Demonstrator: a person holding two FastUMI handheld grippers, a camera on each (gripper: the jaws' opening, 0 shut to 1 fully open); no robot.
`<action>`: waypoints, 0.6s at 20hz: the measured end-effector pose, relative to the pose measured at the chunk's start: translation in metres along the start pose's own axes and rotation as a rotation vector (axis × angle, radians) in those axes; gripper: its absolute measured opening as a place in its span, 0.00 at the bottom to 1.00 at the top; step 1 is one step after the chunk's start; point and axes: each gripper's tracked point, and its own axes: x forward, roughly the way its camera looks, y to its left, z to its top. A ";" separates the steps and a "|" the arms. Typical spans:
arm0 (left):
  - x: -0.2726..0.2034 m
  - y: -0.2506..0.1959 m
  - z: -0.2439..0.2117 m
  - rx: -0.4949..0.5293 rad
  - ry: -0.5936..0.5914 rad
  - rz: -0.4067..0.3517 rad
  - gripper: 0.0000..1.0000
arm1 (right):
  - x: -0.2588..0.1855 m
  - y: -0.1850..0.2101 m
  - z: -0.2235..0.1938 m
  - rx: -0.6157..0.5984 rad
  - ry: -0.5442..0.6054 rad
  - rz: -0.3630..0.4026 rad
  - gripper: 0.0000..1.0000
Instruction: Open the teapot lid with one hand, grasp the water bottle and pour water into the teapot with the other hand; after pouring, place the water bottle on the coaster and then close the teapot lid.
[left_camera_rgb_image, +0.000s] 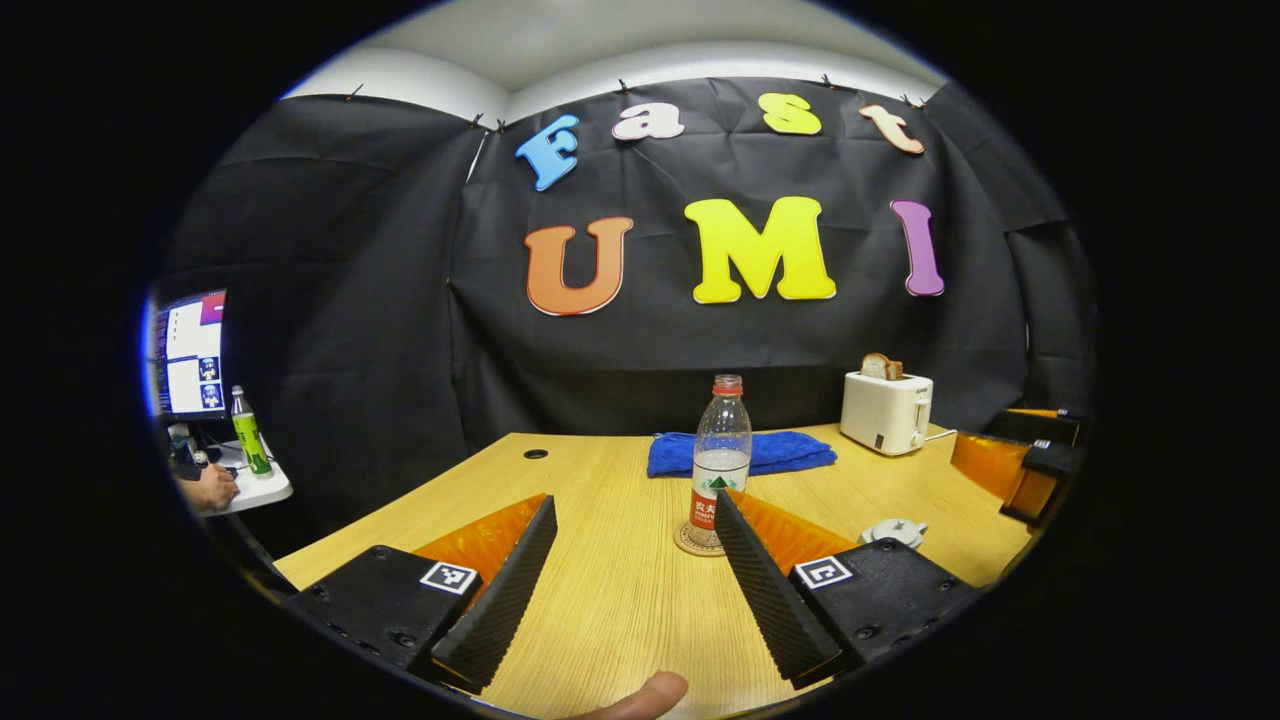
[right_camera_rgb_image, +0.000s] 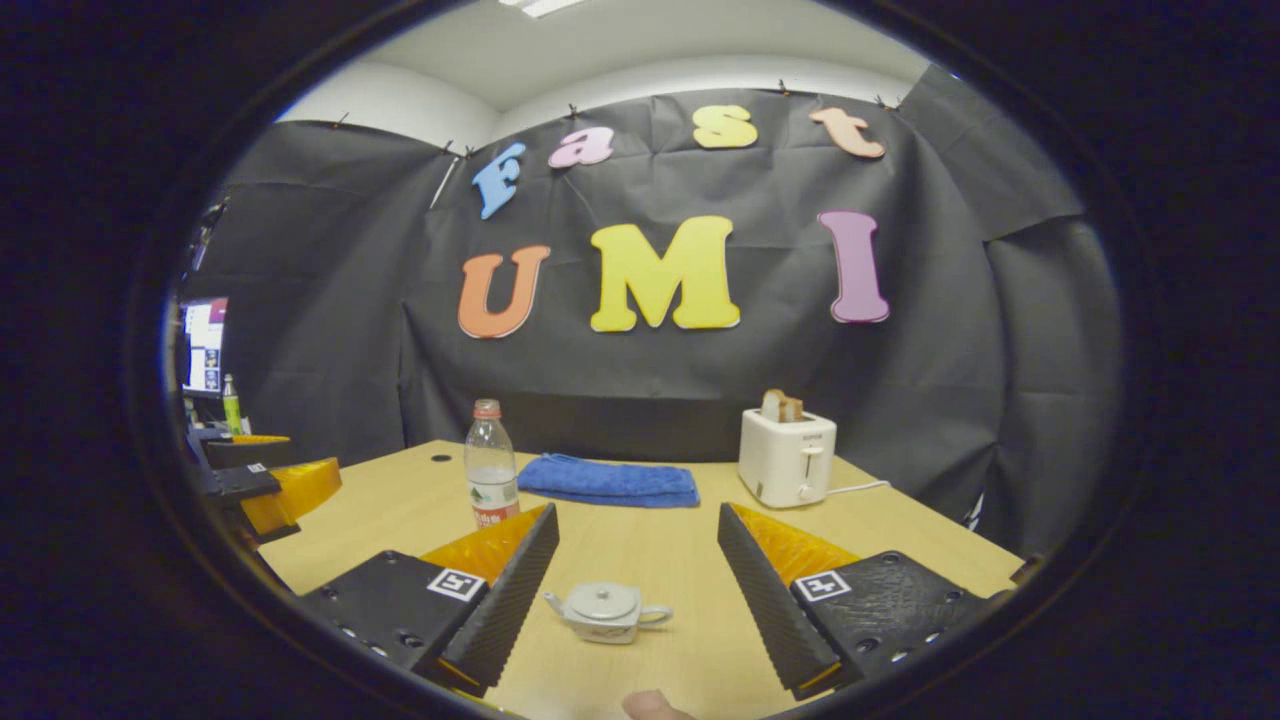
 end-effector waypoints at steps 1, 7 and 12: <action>-0.006 0.000 0.000 0.004 0.003 -0.007 0.99 | -0.009 -0.004 0.005 -0.002 -0.013 -0.012 0.97; -0.034 0.003 -0.002 0.021 0.027 -0.022 0.99 | -0.052 -0.023 0.029 -0.022 -0.052 -0.078 0.96; -0.048 -0.011 0.002 0.032 0.004 -0.076 0.99 | -0.069 -0.029 0.031 -0.062 -0.058 -0.109 0.96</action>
